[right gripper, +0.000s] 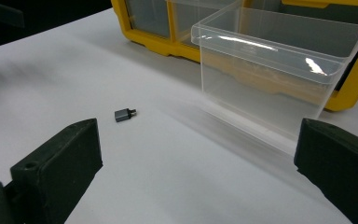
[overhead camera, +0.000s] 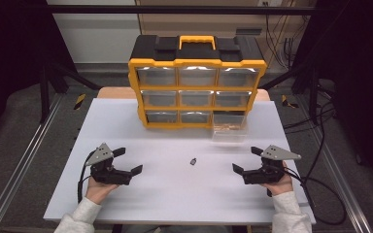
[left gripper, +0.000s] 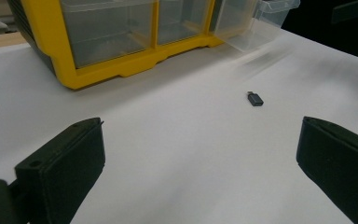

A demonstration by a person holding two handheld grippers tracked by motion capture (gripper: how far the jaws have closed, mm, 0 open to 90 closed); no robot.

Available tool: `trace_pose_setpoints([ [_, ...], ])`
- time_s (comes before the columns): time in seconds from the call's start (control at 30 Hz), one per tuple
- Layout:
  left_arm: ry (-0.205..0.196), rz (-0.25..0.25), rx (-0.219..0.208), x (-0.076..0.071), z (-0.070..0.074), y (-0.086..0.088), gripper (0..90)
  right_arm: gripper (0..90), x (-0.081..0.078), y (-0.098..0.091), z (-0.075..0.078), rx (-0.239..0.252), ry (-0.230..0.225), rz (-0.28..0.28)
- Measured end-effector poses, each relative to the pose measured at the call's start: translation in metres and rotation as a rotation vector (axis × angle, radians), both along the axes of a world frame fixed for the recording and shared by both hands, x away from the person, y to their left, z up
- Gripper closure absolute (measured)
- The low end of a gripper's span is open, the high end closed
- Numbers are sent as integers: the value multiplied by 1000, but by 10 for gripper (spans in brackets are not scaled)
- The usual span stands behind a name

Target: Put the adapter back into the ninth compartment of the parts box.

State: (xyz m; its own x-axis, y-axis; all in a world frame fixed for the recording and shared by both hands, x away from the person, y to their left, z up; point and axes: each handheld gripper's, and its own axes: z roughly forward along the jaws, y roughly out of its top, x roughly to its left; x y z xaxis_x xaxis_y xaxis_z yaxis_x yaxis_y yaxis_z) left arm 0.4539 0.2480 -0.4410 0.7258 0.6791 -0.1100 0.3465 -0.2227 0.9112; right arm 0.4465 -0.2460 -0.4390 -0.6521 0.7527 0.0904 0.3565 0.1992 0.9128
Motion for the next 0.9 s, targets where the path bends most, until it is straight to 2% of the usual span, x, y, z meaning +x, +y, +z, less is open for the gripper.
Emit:
trace_pose_setpoints([
  [0.23, 14, -7, 9, 1, -1, -10, 6, 10, 1, 0, -1, 1, 7, 0],
  [0.9, 34, -12, -6, 7, 3, -30, 6, 9, 2, -1, -3, 2, 11, 4],
])
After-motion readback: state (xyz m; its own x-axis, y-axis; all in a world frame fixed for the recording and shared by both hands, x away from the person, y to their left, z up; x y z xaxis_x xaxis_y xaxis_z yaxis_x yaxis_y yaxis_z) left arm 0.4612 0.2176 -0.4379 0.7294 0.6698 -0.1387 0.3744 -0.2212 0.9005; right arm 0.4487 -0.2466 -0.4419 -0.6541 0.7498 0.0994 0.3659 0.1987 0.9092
